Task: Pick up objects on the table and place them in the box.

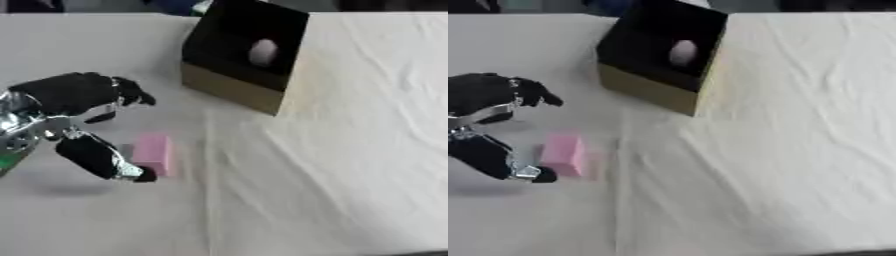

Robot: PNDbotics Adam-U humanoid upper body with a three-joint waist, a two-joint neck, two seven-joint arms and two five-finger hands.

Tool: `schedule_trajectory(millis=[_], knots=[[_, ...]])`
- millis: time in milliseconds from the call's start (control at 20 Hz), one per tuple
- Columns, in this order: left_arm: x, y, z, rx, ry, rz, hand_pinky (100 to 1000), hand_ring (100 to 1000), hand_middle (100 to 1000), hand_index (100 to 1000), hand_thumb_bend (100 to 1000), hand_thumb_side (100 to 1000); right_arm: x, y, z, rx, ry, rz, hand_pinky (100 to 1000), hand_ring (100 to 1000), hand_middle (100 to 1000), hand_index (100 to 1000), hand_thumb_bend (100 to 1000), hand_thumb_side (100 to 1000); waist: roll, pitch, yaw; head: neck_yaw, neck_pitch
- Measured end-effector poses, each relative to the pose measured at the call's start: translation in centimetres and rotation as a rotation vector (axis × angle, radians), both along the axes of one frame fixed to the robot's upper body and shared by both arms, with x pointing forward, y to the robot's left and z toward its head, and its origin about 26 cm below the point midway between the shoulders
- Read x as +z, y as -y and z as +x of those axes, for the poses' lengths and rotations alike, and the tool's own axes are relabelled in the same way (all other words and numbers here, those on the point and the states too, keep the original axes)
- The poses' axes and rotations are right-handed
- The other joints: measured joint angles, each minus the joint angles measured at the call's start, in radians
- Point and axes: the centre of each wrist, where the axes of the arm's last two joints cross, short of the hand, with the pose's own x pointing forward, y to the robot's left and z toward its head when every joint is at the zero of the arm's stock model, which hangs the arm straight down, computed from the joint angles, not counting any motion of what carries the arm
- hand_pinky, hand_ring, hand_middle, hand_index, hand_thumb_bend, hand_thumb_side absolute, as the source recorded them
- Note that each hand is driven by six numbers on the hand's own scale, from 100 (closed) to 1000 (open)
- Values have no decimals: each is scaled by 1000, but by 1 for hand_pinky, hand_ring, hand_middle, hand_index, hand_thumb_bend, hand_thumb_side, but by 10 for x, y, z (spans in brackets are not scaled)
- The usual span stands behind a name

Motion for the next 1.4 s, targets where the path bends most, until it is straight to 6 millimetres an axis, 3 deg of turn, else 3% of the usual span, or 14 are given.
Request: schedule_trajectory(millis=[300, 950, 1400], knots=[[0, 5, 2, -4, -43, 4, 875, 798, 819, 932, 668, 694, 2, 3, -1, -6, 23, 31, 807, 789, 760, 761, 161, 617, 0, 0, -1, -23, 0], [4, 8, -2, -24, -87, 5, 873, 800, 819, 929, 607, 678, -2, 7, 0, -22, 16, 49, 808, 789, 761, 761, 153, 616, 9, 0, 2, 12, -6], [-15, 10, 7, 10, -114, 65, 879, 811, 829, 931, 531, 603, -4, 7, 0, -24, 6, 54, 808, 786, 759, 760, 150, 623, 9, 5, -6, 17, -6]])
